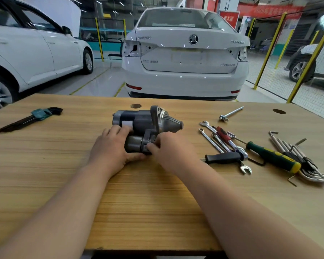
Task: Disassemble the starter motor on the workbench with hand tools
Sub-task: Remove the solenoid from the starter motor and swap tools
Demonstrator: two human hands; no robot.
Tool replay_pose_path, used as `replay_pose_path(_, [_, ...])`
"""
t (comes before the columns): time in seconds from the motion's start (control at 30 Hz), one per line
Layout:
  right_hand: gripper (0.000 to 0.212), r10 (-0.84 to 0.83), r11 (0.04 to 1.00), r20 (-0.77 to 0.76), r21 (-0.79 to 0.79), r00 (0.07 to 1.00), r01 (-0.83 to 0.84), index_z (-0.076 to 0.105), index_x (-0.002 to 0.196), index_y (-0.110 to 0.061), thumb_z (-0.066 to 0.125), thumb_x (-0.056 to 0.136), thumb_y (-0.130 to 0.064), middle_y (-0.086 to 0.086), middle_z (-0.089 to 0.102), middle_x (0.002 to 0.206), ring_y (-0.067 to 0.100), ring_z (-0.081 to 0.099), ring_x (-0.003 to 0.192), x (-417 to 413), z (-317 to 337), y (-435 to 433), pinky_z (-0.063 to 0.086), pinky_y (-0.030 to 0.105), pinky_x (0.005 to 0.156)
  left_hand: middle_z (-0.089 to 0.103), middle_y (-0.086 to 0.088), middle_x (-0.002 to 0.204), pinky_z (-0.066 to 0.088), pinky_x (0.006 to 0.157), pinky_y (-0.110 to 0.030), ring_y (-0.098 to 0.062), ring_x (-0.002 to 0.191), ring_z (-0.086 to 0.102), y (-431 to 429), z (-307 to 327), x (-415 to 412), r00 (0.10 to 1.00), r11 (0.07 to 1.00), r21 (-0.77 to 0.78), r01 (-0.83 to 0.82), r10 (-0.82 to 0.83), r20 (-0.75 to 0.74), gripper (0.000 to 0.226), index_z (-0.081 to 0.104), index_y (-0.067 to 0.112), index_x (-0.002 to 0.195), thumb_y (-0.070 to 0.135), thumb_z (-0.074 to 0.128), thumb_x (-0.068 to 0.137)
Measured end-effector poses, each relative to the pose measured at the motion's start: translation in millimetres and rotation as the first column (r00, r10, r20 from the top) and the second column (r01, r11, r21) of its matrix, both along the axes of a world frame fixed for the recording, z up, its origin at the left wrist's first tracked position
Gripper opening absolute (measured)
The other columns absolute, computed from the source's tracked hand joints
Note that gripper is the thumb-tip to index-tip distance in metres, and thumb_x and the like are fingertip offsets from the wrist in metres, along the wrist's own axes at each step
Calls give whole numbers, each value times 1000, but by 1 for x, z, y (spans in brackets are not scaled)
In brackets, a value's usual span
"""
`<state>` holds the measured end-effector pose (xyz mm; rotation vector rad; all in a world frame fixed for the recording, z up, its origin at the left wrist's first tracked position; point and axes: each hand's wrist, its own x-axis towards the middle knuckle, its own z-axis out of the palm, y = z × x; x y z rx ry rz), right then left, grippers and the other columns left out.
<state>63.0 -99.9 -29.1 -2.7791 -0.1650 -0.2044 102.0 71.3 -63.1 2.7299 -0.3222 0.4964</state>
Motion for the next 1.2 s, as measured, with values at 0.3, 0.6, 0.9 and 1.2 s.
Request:
replay_pose_path(0.3, [17,62,977,254,180,965,-110,68,108,-25,62,94,-31,-7,67,98,9,57,81,19,2,-24,47,24,64,42,9,103,31,75,-29,-11,98,34,-18,7,2,995,986,-167,-16,32,92,71,49,31,107,70,64,49])
replay_pose_path(0.6, [15,-76,827,136,562,988,-13,57,81,-24,59,90,-11,-2,63,81,11,63,64,23,-2,-44,47,22,54,40,14,100,34,73,-30,-7,97,35,-8,3,10,1000,984,-176,-2,-1,-17,69,39,41,100,79,61,46])
replay_pose_path(0.9, [26,-6,641,-395,704,919,307,62,99,-14,57,94,-40,-1,46,63,13,43,49,21,-3,-32,44,26,45,44,10,102,31,75,-28,-10,98,35,-10,3,7,988,974,-225,-26,60,143,71,52,29,108,69,70,52])
replay_pose_path(1.2, [9,193,892,-189,443,963,-92,65,91,-35,58,95,-40,-17,54,47,-7,52,45,33,0,-34,33,9,37,45,8,100,31,74,-29,-9,97,34,-18,6,10,981,932,-359,-43,107,162,70,55,25,109,67,69,54])
